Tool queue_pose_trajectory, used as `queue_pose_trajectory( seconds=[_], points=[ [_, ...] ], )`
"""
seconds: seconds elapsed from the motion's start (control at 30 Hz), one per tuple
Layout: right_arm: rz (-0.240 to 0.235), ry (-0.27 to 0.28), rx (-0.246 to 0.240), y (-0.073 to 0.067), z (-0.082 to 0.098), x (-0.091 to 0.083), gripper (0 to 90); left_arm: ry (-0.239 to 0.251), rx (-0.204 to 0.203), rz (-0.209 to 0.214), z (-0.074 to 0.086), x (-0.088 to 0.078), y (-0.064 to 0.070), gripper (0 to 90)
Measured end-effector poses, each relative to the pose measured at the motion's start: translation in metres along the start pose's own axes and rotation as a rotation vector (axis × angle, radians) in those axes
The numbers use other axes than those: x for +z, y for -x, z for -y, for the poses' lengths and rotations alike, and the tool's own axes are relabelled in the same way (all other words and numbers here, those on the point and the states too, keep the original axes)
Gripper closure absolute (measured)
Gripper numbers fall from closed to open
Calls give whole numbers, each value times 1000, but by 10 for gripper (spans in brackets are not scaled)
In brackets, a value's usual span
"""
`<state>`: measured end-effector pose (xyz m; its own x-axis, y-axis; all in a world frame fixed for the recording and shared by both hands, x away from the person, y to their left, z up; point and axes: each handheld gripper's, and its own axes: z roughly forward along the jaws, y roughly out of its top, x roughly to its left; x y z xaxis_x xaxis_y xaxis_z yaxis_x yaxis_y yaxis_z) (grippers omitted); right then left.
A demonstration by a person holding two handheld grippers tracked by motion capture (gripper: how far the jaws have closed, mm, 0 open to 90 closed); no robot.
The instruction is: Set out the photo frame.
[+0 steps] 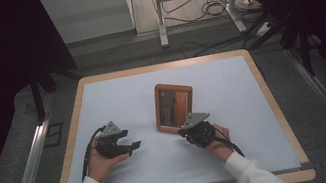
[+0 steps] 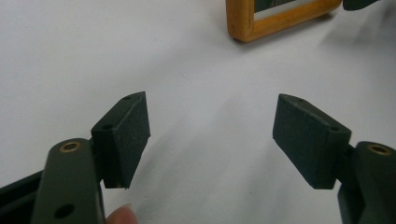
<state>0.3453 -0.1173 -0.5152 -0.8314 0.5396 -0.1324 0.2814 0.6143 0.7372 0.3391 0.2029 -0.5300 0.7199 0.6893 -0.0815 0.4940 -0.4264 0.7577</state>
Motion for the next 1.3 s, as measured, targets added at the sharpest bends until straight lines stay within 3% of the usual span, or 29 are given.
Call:
queue_pose_trajectory(
  seconds=[0.27, 0.33, 0.67, 1.3],
  points=[
    [20, -35, -3, 4, 5, 4, 896, 4, -1, -1, 0, -1, 0, 270],
    [9, -29, 14, 8, 8, 4, 897, 4, -1, -1, 0, -1, -1, 270],
    [10, -37, 9, 9, 10, 4, 897, 5, -1, 0, 0, -2, 0, 270],
    [47, -38, 30, 21, 16, 0, 898, -3, 1, 3, 0, -1, -1, 266]
  ],
)
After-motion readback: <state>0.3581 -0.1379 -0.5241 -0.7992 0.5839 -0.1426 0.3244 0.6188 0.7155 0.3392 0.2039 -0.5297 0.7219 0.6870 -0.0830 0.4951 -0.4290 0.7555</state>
